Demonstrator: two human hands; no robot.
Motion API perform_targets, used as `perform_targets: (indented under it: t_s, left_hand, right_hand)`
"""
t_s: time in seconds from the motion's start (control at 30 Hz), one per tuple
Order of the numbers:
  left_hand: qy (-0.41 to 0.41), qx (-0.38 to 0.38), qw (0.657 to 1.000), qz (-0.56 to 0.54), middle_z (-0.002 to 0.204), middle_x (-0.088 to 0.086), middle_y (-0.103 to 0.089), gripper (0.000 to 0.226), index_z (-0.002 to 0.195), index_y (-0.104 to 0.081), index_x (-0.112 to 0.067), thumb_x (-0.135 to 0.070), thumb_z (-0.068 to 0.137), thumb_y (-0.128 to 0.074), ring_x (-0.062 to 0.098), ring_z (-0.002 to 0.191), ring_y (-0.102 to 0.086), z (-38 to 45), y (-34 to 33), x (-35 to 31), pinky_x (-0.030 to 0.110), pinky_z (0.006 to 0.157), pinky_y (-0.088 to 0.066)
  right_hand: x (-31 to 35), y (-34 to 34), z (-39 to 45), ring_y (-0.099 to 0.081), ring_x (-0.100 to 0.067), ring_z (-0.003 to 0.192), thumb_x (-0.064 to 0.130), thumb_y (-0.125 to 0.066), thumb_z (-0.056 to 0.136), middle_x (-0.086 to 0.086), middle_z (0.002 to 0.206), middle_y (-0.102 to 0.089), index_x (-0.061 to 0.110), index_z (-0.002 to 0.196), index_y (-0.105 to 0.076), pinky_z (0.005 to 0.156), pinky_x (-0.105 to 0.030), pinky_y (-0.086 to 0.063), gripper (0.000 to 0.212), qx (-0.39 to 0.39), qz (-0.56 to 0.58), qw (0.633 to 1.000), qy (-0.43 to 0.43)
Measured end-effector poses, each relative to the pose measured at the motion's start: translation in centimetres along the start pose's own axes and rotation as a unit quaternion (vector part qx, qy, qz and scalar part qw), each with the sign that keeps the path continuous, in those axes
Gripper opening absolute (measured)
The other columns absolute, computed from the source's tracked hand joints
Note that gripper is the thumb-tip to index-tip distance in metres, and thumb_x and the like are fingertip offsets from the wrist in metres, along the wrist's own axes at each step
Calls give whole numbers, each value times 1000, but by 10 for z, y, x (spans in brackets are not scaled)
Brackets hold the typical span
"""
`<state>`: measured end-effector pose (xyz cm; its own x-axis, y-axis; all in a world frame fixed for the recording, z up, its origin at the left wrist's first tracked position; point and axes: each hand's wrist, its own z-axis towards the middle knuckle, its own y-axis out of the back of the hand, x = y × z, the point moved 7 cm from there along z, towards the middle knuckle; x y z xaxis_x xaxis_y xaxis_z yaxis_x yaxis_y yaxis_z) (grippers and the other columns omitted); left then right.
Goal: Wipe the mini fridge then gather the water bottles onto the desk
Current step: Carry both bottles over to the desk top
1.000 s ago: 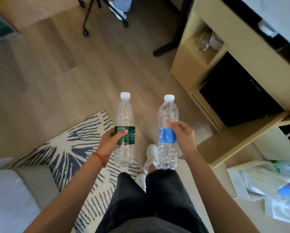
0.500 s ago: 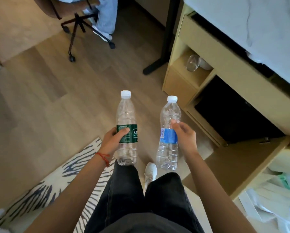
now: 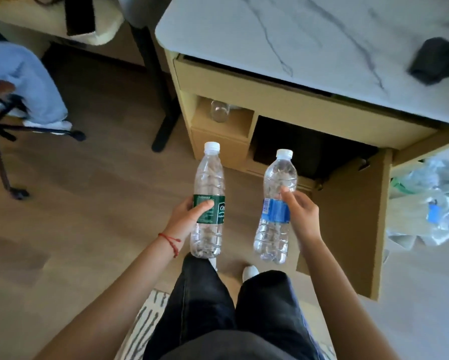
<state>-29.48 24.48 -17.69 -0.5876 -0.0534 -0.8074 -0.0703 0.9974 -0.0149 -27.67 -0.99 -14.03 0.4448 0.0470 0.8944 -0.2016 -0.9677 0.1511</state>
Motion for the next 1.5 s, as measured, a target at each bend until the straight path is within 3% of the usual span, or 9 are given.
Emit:
perform_targets:
  t_s: [0.17,0.33,0.47,0.7,0.93,1.07,1.23,1.37,1.5]
  left_hand:
    - [-4,88,995,36,90,2,-71,33,96,-63,-22,-39,69,-71,13,80,-69,32,-32,-30,20,63,-52]
    - [-11,133,989,67,93,3,-70,41,97,-62,-23,-42,63,-76,22,89,-67,64,-74,-57,35,79,-54]
    - [-52,153,984,68,89,-1,-71,51,96,-64,-22,-50,53,-70,13,82,-69,88,-115,-97,23,69,-54]
    - [-127,143,980,53,86,-7,-72,47,92,-64,-26,-50,52,-70,15,86,-68,133,-180,-193,28,74,-54]
    - [-211,123,969,30,76,-7,-72,44,88,-63,-21,-47,53,-70,5,73,-68,176,-223,-299,16,59,-52]
    - [-243,131,961,29,70,-11,-73,29,86,-63,-21,-35,62,-69,-1,68,-67,217,-242,-358,11,56,-49]
    - [-282,136,949,39,76,-7,-66,18,80,-62,-21,-28,65,-66,-5,63,-64,271,-261,-428,9,54,-47]
    - [-293,166,940,60,83,-2,-66,19,84,-61,-20,-26,68,-70,-1,68,-66,308,-277,-467,12,56,-50]
    - [-302,181,932,82,85,-4,-65,21,85,-59,-23,-28,68,-70,-2,71,-64,334,-293,-495,8,57,-48]
  right_hand:
    - [4,18,7,-64,2,60,40,-60,83,10,68,-66,26,74,-63,49,-10,-49,18,-70,26,997,-6]
    - [23,50,37,-60,3,56,43,-58,84,7,65,-62,10,81,-64,49,-9,-47,33,-120,27,992,18]
    - [50,76,75,-62,3,59,45,-58,83,4,71,-64,10,87,-64,49,-9,-47,36,-132,42,990,37]
    - [138,120,150,-66,-1,64,46,-57,83,6,73,-67,12,87,-63,50,-9,-47,35,-124,47,986,99]
    - [236,141,217,-64,5,66,55,-52,75,9,76,-66,20,85,-61,51,-7,-46,37,-122,57,978,157]
    - [282,150,259,-65,3,67,61,-54,69,7,79,-68,8,92,-62,52,-9,-47,58,-152,62,968,191]
    - [325,153,312,-66,0,66,46,-59,82,7,77,-71,7,94,-62,52,-11,-48,41,-182,80,958,206]
    - [358,151,344,-63,-1,64,37,-60,84,-14,76,-66,-1,95,-59,55,-13,-50,40,-207,96,947,227]
    - [380,153,371,-63,-4,66,35,-59,85,-15,81,-64,-2,96,-58,53,-11,-48,39,-228,89,937,248]
